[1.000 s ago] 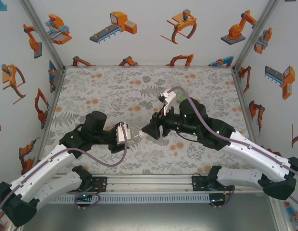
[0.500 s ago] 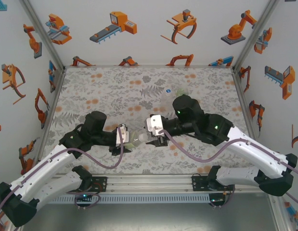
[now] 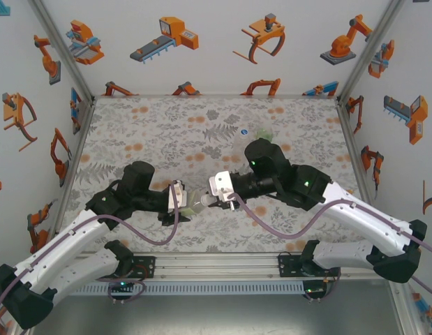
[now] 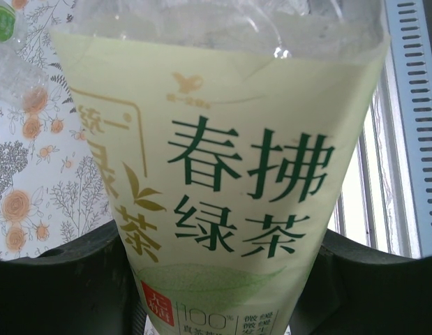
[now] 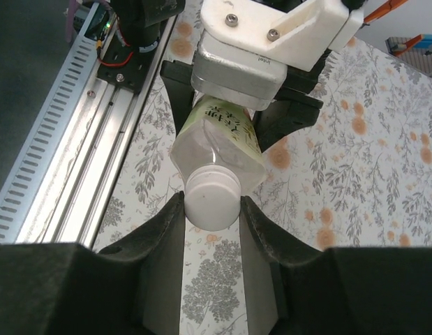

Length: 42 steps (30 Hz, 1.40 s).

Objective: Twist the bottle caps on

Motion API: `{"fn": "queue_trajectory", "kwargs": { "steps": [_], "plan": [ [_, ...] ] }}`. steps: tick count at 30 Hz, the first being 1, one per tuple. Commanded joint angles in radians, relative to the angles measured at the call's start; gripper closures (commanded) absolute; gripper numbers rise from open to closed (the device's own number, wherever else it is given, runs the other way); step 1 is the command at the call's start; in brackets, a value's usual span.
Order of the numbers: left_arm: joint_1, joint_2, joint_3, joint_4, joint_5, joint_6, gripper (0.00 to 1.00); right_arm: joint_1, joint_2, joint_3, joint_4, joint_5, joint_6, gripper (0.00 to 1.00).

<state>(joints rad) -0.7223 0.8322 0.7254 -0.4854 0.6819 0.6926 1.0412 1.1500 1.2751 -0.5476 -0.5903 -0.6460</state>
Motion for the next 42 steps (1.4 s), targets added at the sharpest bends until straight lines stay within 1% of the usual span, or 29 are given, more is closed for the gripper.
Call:
{"fn": "queue_trajectory", "kwargs": {
  "steps": [1,4,5,6,8,10,12,14,15,17,20,22,24,27,28,30,32,33,36,38,42],
  "plan": [
    [-0.004,-0.016,0.013,0.018,0.036,0.018,1.00,0.000,-0.004,-0.027,0.077,0.009,0.101,0.76],
    [-0.003,-0.014,0.014,0.016,-0.005,0.009,1.00,0.000,-0.022,-0.078,0.206,0.144,0.402,0.86],
    [-0.004,-0.014,0.015,0.014,-0.029,0.007,1.00,0.000,-0.029,-0.096,0.245,0.198,0.526,0.92],
    [-0.004,-0.013,0.018,0.012,-0.054,0.005,1.00,0.000,-0.036,-0.111,0.274,0.261,0.650,0.96],
    [-0.004,-0.016,0.020,0.012,-0.097,0.001,1.00,0.000,-0.045,-0.137,0.303,0.381,0.886,1.00],
    [-0.003,-0.016,0.022,0.014,-0.132,-0.003,1.00,0.000,-0.050,-0.159,0.310,0.490,1.112,1.00],
    [-0.003,-0.013,0.023,0.014,-0.151,-0.005,1.00,0.000,-0.056,-0.181,0.305,0.591,1.371,1.00],
    [-0.003,-0.011,0.023,0.015,-0.159,-0.007,1.00,-0.001,-0.057,-0.201,0.290,0.662,1.626,1.00],
    [-0.003,-0.010,0.023,0.015,-0.163,-0.008,1.00,-0.001,-0.055,-0.211,0.292,0.679,1.723,1.00],
    [-0.003,-0.008,0.025,0.016,-0.165,-0.008,1.00,-0.001,-0.051,-0.221,0.298,0.695,1.840,1.00],
    [-0.002,-0.007,0.026,0.016,-0.164,-0.010,1.00,-0.001,-0.049,-0.241,0.322,0.710,1.957,1.00],
    [-0.003,-0.006,0.026,0.016,-0.164,-0.010,1.00,-0.001,-0.048,-0.246,0.338,0.708,1.962,1.00],
    [-0.003,-0.006,0.026,0.016,-0.160,-0.010,1.00,-0.001,-0.045,-0.235,0.316,0.710,1.952,1.00],
    [-0.002,-0.006,0.026,0.016,-0.159,-0.011,1.00,-0.001,-0.047,-0.219,0.295,0.706,1.918,1.00],
    [-0.003,-0.006,0.026,0.016,-0.158,-0.010,1.00,-0.001,-0.050,-0.211,0.287,0.707,1.883,1.00],
    [-0.003,-0.008,0.025,0.016,-0.156,-0.009,1.00,-0.001,-0.055,-0.199,0.284,0.705,1.814,0.91],
    [-0.003,-0.006,0.025,0.016,-0.154,-0.010,1.00,-0.001,-0.063,-0.191,0.299,0.692,1.706,0.74],
    [-0.003,-0.007,0.026,0.016,-0.151,-0.009,1.00,-0.001,-0.069,-0.193,0.318,0.671,1.643,0.68],
    [-0.003,-0.005,0.024,0.016,-0.133,-0.007,1.00,-0.001,-0.084,-0.186,0.337,0.617,1.440,0.54],
    [-0.003,-0.002,0.024,0.016,-0.118,-0.005,1.00,-0.002,-0.099,-0.177,0.337,0.577,1.283,0.49],
    [-0.004,0.000,0.022,0.015,-0.094,-0.001,1.00,-0.001,-0.126,-0.165,0.325,0.444,0.957,0.45]
  ]
}}
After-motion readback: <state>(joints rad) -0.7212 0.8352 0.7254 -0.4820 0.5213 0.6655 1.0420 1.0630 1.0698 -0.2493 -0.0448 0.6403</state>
